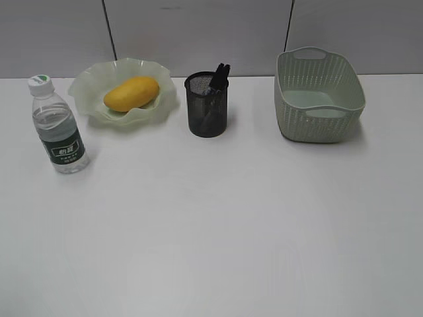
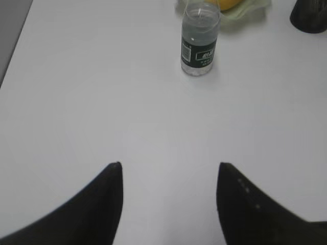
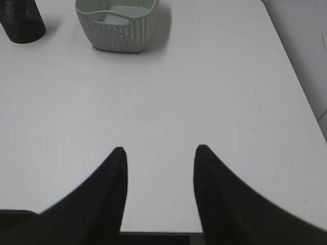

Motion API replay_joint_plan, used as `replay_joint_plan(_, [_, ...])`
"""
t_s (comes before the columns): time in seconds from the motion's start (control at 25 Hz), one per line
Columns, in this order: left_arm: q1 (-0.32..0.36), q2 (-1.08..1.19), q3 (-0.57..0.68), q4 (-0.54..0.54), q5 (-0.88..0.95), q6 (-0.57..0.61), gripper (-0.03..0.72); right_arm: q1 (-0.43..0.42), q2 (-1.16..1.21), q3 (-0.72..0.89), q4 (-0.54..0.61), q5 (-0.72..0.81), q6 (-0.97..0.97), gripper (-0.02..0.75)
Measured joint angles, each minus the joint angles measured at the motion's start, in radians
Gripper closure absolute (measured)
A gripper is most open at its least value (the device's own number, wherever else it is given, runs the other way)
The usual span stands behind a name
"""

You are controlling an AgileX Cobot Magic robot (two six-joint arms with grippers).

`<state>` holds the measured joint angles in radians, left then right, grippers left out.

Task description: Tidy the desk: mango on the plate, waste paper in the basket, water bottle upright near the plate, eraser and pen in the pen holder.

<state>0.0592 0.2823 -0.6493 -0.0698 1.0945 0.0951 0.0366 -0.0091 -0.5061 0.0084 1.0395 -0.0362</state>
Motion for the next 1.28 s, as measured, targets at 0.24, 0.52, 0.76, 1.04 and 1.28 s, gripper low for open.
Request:
replay_joint_plan(0.24, [0.000, -0.156, 0.071, -0.036, -0.062, 0.000, 0.246, 0.000, 0.000, 0.000, 0.000, 0.001, 0.000, 0.387])
replay_joint_plan(0.52, [0.000, -0.251, 0.092, -0.095, -0.086, 0.000, 0.246, 0.000, 0.000, 0.000, 0.000, 0.000, 0.000, 0.387])
replay_joint_plan(0.76, [0.000, -0.288, 0.105, -0.096, -0.053, 0.000, 0.246, 0.000, 0.000, 0.000, 0.000, 0.000, 0.000, 0.387])
replay_joint_plan(1.04, [0.000, -0.289, 0.122, -0.086, -0.033, -0.030, 0.246, 0.000, 0.000, 0.001, 0.000, 0.000, 0.000, 0.387])
replay_joint_plan(1.28, [0.000, -0.290, 0.126, -0.051, -0.033, -0.095, 0.257, 0.000, 0.000, 0.001, 0.000, 0.000, 0.000, 0.387])
